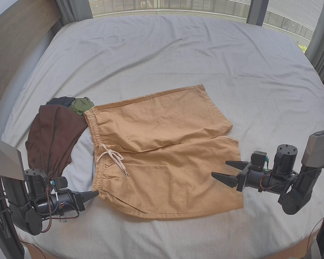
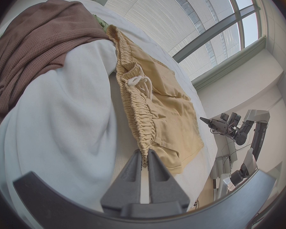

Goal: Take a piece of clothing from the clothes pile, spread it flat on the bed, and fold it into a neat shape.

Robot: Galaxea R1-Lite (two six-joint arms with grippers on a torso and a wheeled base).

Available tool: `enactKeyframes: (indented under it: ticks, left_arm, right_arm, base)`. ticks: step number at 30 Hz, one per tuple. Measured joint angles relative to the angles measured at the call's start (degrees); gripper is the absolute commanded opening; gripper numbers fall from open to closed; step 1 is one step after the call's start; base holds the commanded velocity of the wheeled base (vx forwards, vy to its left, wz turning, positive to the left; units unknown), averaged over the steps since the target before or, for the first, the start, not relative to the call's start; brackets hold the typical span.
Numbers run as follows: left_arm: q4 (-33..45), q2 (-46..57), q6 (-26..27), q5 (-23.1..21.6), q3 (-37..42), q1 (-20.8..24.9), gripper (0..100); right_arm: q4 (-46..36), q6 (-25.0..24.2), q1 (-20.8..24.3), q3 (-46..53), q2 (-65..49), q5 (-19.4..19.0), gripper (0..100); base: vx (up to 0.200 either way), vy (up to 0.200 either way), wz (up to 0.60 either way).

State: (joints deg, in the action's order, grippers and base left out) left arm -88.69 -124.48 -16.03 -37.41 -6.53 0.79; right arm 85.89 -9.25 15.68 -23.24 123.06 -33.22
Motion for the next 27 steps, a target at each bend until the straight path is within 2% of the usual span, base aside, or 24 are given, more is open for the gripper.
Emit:
enactKeyframes:
  ticks: [7,20,27]
  left_arm:
    - [0.00,-0.11,-0.02,-0.02,0.20,0.17,0]
    - [0.04,-1.12,0.22,0.00,-0.07,0.26,0]
    - [0.04,-1.32,0.22,-0.02,-0.13,0.28,0]
  right_arm:
    - [-8.72,8.19,-4.41,2.54,-0.79,-0.04,100]
    - [-31.38,11.82,-8.27,5.68,-9.18,0.00,100]
    - [-37.12,13.04,-9.18,6.35,-11.15,0.05,100]
  base:
    - [0.000,0.000,0.00]
    - [0.000,0.000,0.00]
    - [0.000,0.000,0.00]
